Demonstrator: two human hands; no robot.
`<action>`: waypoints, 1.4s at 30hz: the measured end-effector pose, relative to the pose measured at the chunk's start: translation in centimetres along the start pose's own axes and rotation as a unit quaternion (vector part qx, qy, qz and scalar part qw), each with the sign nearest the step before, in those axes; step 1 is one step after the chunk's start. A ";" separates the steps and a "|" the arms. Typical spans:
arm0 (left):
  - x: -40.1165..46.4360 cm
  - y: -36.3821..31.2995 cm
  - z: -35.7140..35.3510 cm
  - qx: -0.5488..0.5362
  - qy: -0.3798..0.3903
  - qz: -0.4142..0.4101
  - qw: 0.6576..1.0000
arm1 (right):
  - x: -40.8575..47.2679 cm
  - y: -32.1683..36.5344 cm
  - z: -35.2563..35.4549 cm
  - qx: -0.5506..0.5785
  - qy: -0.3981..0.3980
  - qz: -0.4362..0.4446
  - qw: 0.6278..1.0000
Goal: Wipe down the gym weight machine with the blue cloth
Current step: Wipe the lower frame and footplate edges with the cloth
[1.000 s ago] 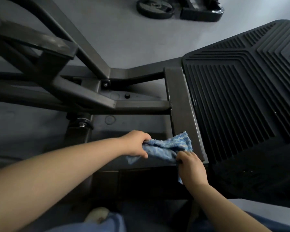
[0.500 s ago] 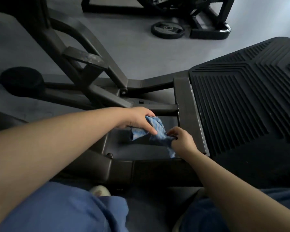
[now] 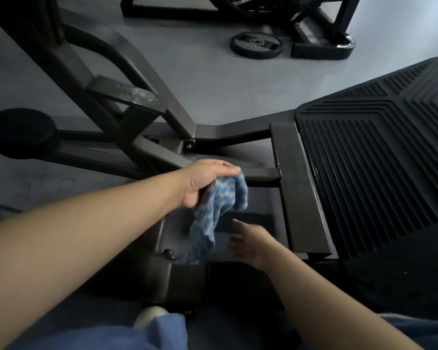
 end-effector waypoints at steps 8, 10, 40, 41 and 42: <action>3.4 -0.6 3.4 -0.178 0.037 -0.032 0.983 | 2.5 -0.5 -4.9 0.316 0.041 -0.079 0.945; 4.1 -0.5 3.9 -0.187 0.059 -0.026 0.980 | 4.9 -0.3 -2.1 0.212 -0.054 -0.003 0.976; 11.5 10.1 3.2 -0.283 0.008 0.107 0.953 | 5.4 10.4 -1.0 0.189 0.250 0.167 0.935; 11.5 9.7 3.6 -0.264 -0.016 0.073 0.961 | 5.6 10.4 -0.7 0.185 0.241 0.172 0.937; 11.1 9.1 4.3 -0.215 -0.055 0.040 0.974 | 5.9 10.3 -0.4 0.178 0.228 0.174 0.941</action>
Point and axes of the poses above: each hand's wrist, its own x-axis towards the middle knuckle, its own z-axis out of the back of the hand, y = z × x, the point moved 8 cm from there along x, towards the middle knuckle, and after that the axes turned 13 degrees about z, right-handed, at the moved point
